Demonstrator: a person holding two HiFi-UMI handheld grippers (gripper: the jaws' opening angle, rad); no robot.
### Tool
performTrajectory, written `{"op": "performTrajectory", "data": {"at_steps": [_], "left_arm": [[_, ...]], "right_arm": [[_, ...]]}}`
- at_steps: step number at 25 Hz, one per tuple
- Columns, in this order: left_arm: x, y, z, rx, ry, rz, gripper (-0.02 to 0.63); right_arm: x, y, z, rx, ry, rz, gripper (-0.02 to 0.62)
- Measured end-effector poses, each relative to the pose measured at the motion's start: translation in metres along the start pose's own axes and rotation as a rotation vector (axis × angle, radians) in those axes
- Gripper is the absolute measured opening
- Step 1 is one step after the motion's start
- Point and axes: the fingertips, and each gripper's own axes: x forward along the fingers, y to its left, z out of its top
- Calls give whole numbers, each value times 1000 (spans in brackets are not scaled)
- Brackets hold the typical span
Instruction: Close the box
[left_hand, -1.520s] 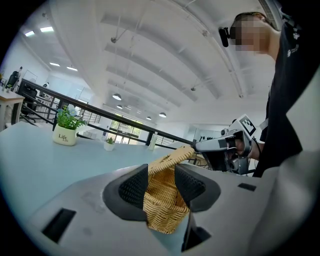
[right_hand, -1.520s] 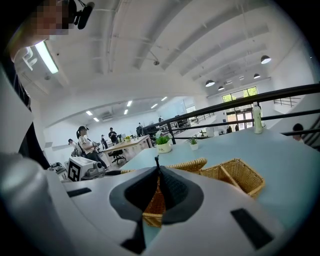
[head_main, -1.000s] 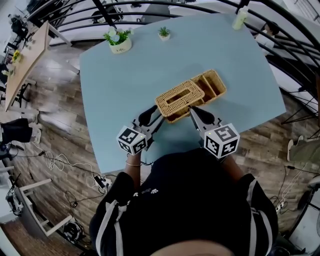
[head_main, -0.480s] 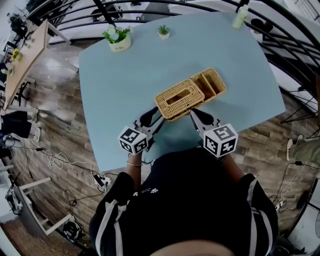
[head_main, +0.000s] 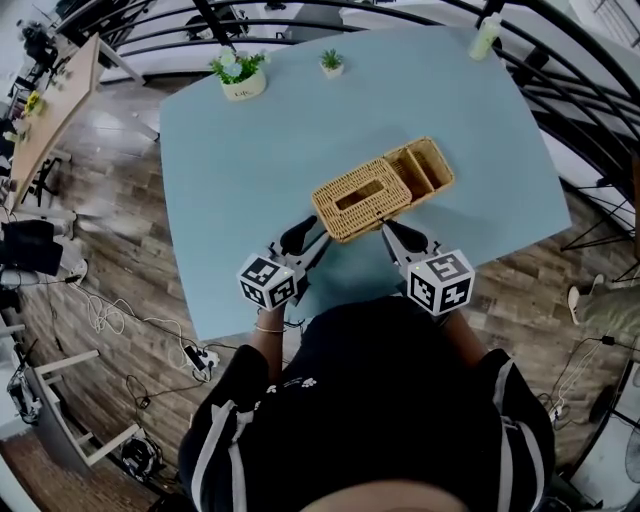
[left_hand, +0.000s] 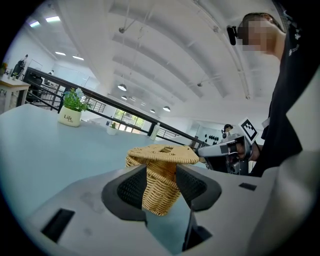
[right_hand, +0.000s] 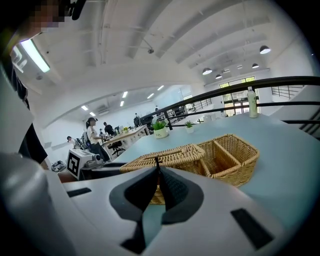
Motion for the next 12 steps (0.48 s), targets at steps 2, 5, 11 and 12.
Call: {"op": "performTrajectory", "data": {"at_steps": [2, 5, 11, 12], "left_arm": [[-2, 0, -2, -10, -2, 3, 162], [-4, 0, -4, -16, -3, 4, 163], [-8, 1, -8, -22, 0, 5, 161], [-8, 1, -8, -22, 1, 5, 161]], "right_arm": [[1, -1, -3, -1, 7, -1, 15], [2, -1, -8, -2, 14, -3, 15], [6, -3, -16, 6, 28, -10, 15], [6, -3, -17, 8, 29, -11, 15]]}}
